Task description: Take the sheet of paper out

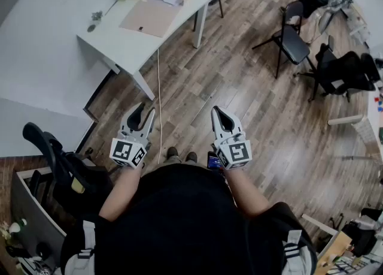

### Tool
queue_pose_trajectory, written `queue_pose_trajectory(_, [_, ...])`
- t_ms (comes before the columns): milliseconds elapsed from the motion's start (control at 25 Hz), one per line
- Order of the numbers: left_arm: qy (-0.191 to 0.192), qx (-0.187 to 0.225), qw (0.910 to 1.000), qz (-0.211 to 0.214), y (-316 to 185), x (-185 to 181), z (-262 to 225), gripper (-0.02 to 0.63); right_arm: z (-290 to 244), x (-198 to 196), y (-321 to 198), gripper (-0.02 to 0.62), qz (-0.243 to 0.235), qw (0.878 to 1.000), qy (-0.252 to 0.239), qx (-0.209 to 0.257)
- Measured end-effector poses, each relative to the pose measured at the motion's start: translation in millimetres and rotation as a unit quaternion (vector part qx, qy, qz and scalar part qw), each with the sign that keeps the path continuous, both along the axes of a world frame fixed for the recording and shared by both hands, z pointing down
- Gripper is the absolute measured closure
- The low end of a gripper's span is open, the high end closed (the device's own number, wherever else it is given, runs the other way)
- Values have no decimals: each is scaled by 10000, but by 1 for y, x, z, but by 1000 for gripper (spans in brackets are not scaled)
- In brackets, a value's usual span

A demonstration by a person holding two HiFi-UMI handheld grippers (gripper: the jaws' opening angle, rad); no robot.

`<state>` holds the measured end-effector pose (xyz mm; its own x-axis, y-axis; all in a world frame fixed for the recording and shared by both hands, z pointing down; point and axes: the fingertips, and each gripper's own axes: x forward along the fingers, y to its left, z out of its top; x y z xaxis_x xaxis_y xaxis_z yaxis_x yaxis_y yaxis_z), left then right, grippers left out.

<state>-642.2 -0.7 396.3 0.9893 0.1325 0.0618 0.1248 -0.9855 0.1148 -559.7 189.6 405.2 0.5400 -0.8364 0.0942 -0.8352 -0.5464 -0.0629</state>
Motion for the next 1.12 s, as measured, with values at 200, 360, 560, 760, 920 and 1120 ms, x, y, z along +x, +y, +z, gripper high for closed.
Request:
queue_pose_trajectory(200, [54, 54, 9999, 65, 23, -8, -8, 474, -4, -11, 17, 584, 22, 10000, 26, 71])
queue_pose_trajectory(360, [71, 50, 9999, 129, 32, -13, -13, 474, -7, -16, 24, 584, -94, 9994, -79, 310])
queue_pose_trajectory(560, [133, 2, 9999, 65, 40, -16, -20, 474, 2, -14, 38, 583, -221, 9997, -126, -47])
queue_pose_trajectory(760, [78, 76, 9999, 72, 49, -13, -17, 474, -4, -12, 51, 584, -156, 9999, -17, 65])
queue_pose_trajectory(920, [34, 138, 9998, 145, 67, -8, -12, 474, 3, -12, 60, 583, -145, 9998, -123, 90])
queue_pose_trajectory(1120, [43, 226, 9996, 163, 81, -6, -13, 474, 3, -6, 75, 583, -63, 9996, -216, 151])
